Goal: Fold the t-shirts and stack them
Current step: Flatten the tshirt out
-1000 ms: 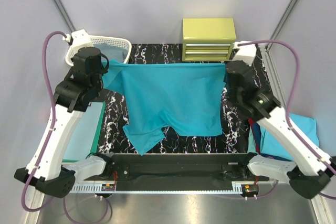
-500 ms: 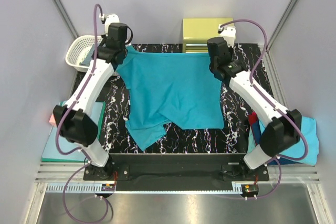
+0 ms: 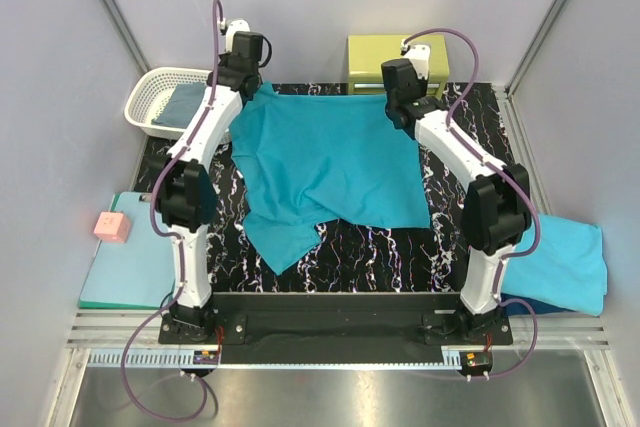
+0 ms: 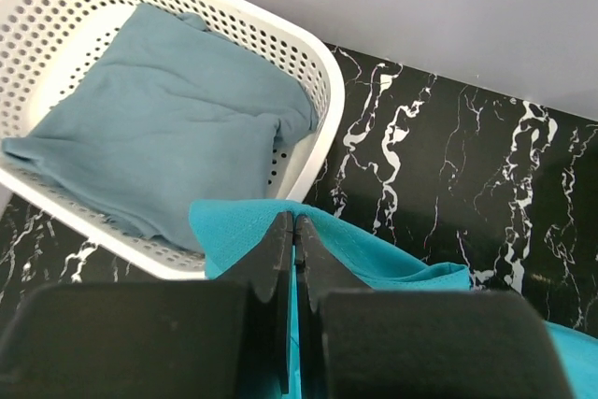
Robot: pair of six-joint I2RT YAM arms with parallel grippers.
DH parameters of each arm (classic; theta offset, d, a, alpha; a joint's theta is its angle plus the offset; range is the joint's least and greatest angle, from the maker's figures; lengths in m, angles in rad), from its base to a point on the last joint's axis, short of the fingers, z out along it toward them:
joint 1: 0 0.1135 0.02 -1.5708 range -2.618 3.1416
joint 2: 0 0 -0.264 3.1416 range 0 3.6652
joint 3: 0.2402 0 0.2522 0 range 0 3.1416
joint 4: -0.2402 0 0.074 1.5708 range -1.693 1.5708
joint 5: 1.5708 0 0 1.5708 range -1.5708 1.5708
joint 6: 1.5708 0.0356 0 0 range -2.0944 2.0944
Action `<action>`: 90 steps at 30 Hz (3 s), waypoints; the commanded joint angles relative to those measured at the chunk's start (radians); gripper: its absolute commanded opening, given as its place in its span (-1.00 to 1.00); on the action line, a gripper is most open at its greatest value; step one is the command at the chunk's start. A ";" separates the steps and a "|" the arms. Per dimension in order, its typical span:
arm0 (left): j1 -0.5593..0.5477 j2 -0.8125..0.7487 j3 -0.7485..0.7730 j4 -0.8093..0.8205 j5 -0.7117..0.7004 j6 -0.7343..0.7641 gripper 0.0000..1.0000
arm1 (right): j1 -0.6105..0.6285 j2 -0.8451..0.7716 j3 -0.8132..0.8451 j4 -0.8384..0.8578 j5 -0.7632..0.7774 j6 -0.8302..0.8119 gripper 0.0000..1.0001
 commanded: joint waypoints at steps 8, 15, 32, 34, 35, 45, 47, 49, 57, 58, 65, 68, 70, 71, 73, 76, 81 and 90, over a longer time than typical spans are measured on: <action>0.019 0.081 0.187 0.019 0.068 -0.022 -0.35 | -0.015 0.082 0.148 0.057 -0.028 -0.040 -0.47; -0.019 -0.037 0.166 0.005 0.005 -0.016 0.58 | -0.001 0.017 0.164 0.040 -0.058 -0.049 0.86; -0.521 -0.555 -0.531 0.086 -0.196 0.012 0.92 | 0.368 -0.388 -0.341 -0.272 0.081 0.281 0.99; -0.535 -0.585 -0.615 0.082 -0.198 -0.009 0.92 | 0.393 -0.408 -0.375 -0.302 0.092 0.315 0.99; -0.540 -0.594 -0.640 0.083 -0.202 -0.012 0.92 | 0.414 -0.414 -0.382 -0.325 0.098 0.338 0.98; -0.606 -0.644 -0.717 0.019 -0.222 -0.052 0.93 | 0.457 -0.454 -0.413 -0.412 0.116 0.424 0.99; -0.610 -0.651 -0.720 0.017 -0.232 -0.052 0.93 | 0.459 -0.458 -0.416 -0.414 0.116 0.427 0.98; -0.613 -0.652 -0.724 0.016 -0.238 -0.051 0.94 | 0.457 -0.455 -0.419 -0.414 0.115 0.428 0.98; -0.616 -0.652 -0.735 0.000 -0.229 -0.066 0.94 | 0.461 -0.460 -0.442 -0.409 0.106 0.439 0.98; -0.618 -0.651 -0.735 0.000 -0.227 -0.068 0.94 | 0.459 -0.461 -0.444 -0.408 0.104 0.439 0.98; -0.622 -0.641 -0.737 -0.010 -0.219 -0.072 0.95 | 0.461 -0.477 -0.473 -0.402 0.095 0.447 0.98; -0.625 -0.640 -0.741 -0.017 -0.215 -0.080 0.95 | 0.459 -0.480 -0.485 -0.397 0.086 0.447 0.98; -0.626 -0.641 -0.744 -0.020 -0.212 -0.083 0.95 | 0.459 -0.478 -0.488 -0.395 0.083 0.442 0.97; -0.627 -0.643 -0.746 -0.026 -0.212 -0.086 0.95 | 0.459 -0.477 -0.491 -0.394 0.081 0.439 0.98; -0.629 -0.644 -0.753 -0.032 -0.212 -0.094 0.95 | 0.461 -0.474 -0.493 -0.394 0.075 0.437 0.98; -0.633 -0.651 -0.767 -0.037 -0.210 -0.103 0.95 | 0.461 -0.471 -0.499 -0.394 0.067 0.437 0.97; -0.636 -0.660 -0.781 -0.044 -0.204 -0.117 0.95 | 0.459 -0.472 -0.502 -0.389 0.055 0.427 0.98; -0.644 -0.671 -0.798 -0.067 -0.196 -0.147 0.95 | 0.461 -0.457 -0.520 -0.371 0.014 0.422 0.97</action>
